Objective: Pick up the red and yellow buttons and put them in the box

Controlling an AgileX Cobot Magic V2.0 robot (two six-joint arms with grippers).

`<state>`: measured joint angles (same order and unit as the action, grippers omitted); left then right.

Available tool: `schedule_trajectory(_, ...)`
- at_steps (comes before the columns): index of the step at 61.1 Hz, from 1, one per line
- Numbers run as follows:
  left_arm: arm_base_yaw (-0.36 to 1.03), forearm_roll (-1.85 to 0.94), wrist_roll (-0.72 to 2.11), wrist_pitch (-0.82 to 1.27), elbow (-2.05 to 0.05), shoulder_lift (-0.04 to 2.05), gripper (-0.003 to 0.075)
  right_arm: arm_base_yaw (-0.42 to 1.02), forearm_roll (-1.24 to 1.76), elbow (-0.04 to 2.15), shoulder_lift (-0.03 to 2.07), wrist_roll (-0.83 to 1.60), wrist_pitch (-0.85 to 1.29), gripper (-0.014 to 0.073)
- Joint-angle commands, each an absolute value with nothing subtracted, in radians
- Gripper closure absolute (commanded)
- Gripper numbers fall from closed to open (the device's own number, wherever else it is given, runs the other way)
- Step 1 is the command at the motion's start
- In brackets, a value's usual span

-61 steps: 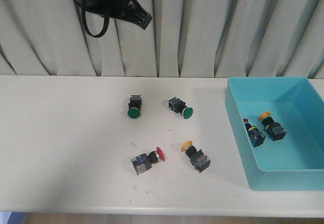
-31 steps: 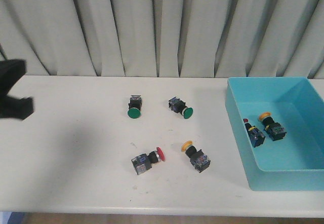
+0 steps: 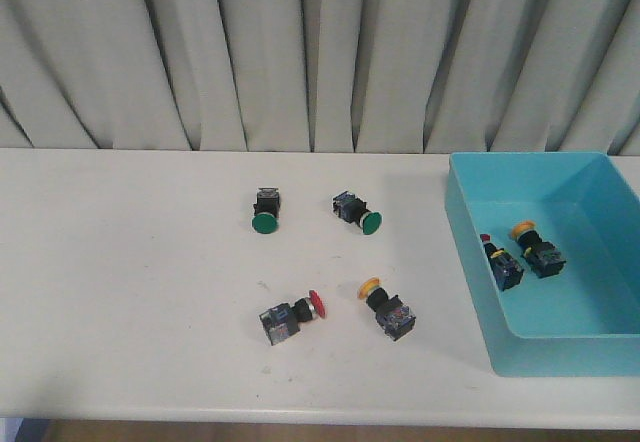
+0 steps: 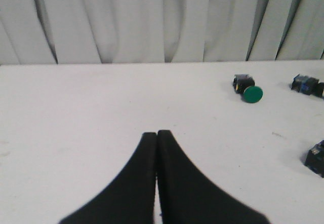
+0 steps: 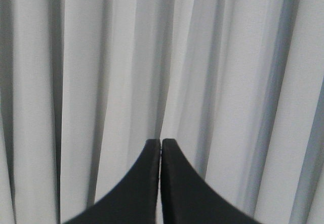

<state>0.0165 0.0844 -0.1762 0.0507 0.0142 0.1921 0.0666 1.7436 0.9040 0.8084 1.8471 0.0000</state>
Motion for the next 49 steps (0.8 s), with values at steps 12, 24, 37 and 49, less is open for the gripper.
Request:
schedule_trajectory(12, -0.011, 0.073, -0.172, 0.036, 0.077, 0.067, 0.0727, 0.069, 1.787, 0.928, 0.802, 1.852, 0.021, 0.0601)
schedule_trajectory(24, -0.011, 0.073, -0.145, 0.116, 0.077, -0.026, 0.0727, 0.069, 1.787, 0.928, 0.802, 1.852, 0.021, 0.0601)
schedule_trajectory(37, -0.011, 0.072, -0.137, 0.112, 0.077, -0.026, 0.0727, 0.069, 1.787, 0.928, 0.802, 1.852, 0.019, 0.0601)
schedule_trajectory(49, -0.011, 0.065, -0.135, 0.112, 0.077, -0.026, 0.0727, 0.069, 1.787, 0.928, 0.802, 1.852, 0.02, 0.0601)
